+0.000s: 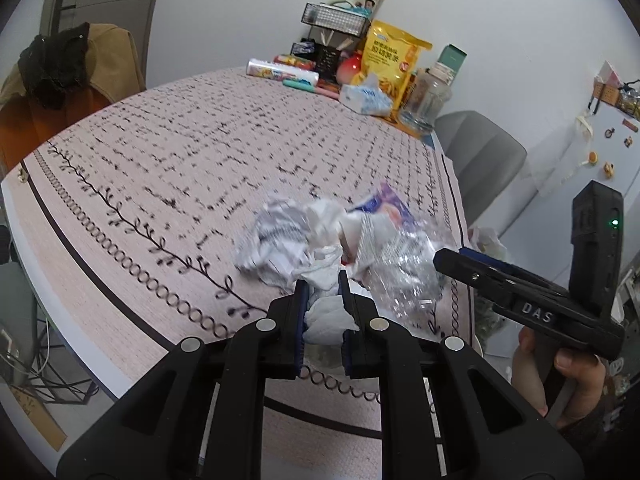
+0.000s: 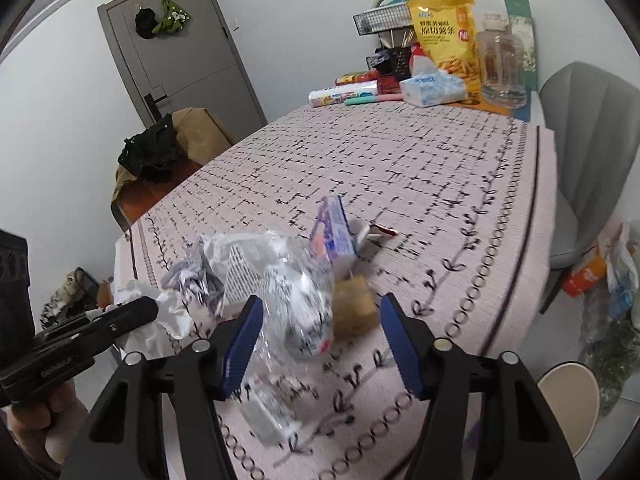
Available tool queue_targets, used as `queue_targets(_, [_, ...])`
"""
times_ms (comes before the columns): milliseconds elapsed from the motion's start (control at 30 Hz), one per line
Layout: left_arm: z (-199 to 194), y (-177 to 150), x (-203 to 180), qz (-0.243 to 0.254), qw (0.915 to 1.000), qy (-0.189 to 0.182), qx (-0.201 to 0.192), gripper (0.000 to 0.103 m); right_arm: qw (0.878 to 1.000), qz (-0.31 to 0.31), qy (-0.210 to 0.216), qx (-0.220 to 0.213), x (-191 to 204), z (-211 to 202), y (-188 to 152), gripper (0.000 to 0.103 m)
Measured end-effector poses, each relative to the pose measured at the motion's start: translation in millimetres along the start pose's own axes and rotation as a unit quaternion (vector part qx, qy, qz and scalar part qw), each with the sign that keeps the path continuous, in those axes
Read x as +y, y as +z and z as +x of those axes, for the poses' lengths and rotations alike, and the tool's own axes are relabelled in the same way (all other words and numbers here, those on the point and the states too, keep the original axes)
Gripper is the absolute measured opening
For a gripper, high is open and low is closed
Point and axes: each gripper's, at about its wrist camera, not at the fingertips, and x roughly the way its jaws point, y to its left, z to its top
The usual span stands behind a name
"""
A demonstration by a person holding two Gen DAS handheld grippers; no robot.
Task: Collect trash
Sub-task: 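Close the left gripper on white tissue while the right grasps clear plastic wrapper, then carry the tissue in the left gripper and the plastic wrapper in the right gripper over the beige bin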
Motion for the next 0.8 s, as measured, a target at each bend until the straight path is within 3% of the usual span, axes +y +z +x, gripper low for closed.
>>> queue_targets(167, [1.6,9.0,-1.6,0.001,1.0000,0.002,-0.007,0.014,1.000,-0.004,0.025,0.007,4.5,4.8,5.0,0.023])
queue_targets(433, [-3.0,19.8,-15.3,0.015,0.9996,-0.008,-0.025,0.014,0.999,-0.017,0.043,-0.021,15.5,-19.7,12.5,0.022])
queue_targets(800, [-9.8,45.2,-48.7,0.039,0.9975,-0.015,-0.056,0.014,0.996,-0.010,0.015,-0.087,-5.7,-75.7,20.0,0.022])
